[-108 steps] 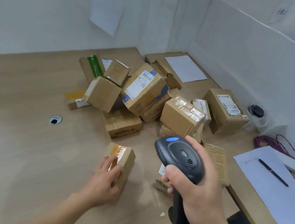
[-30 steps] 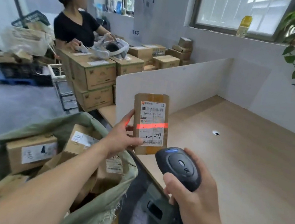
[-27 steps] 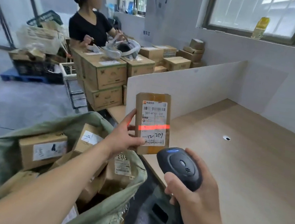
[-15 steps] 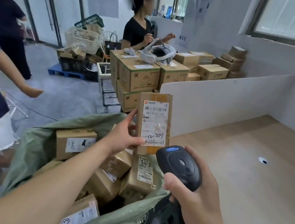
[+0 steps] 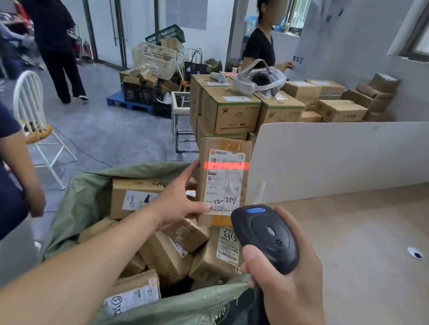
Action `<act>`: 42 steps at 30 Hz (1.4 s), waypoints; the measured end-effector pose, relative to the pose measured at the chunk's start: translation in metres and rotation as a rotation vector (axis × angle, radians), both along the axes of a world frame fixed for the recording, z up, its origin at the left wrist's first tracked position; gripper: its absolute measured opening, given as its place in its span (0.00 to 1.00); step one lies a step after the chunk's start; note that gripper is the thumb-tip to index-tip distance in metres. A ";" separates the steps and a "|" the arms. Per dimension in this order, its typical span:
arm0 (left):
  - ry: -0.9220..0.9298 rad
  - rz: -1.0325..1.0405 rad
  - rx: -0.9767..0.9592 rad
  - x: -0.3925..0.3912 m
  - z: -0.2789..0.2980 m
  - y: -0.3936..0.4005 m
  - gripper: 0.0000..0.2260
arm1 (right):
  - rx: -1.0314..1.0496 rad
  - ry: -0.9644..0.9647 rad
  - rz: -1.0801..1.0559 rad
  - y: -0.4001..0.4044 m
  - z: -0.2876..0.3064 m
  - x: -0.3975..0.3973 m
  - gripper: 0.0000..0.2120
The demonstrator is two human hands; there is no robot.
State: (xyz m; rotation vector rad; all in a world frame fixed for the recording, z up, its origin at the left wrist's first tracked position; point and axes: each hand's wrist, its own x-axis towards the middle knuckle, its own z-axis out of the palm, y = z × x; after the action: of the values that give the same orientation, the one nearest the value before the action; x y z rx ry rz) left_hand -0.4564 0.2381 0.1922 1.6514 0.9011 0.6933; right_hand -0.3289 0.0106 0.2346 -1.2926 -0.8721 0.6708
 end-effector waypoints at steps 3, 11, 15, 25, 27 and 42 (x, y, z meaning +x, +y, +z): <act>0.005 0.010 0.016 -0.006 -0.001 -0.004 0.49 | 0.012 0.012 0.012 -0.002 -0.001 -0.003 0.38; 0.058 0.028 0.071 -0.020 -0.008 -0.005 0.49 | 0.002 0.024 0.040 -0.004 -0.007 -0.011 0.40; 0.068 0.035 0.067 -0.023 -0.012 -0.002 0.49 | -0.004 0.028 0.047 -0.002 -0.009 -0.012 0.40; 0.034 0.081 0.026 -0.031 -0.017 0.013 0.49 | -0.024 0.035 0.060 0.017 -0.011 -0.018 0.42; 0.030 0.092 0.031 -0.032 -0.018 0.016 0.49 | -0.026 0.040 0.052 0.022 -0.012 -0.021 0.42; -0.018 0.088 -0.040 -0.050 -0.020 0.043 0.50 | -0.027 -0.023 0.065 0.052 -0.017 -0.036 0.41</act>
State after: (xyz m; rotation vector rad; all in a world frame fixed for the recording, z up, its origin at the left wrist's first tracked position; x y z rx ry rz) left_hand -0.5066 0.2815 0.1717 1.5752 0.9734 0.7439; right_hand -0.3652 0.0628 0.2176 -1.3026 -0.9300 0.7229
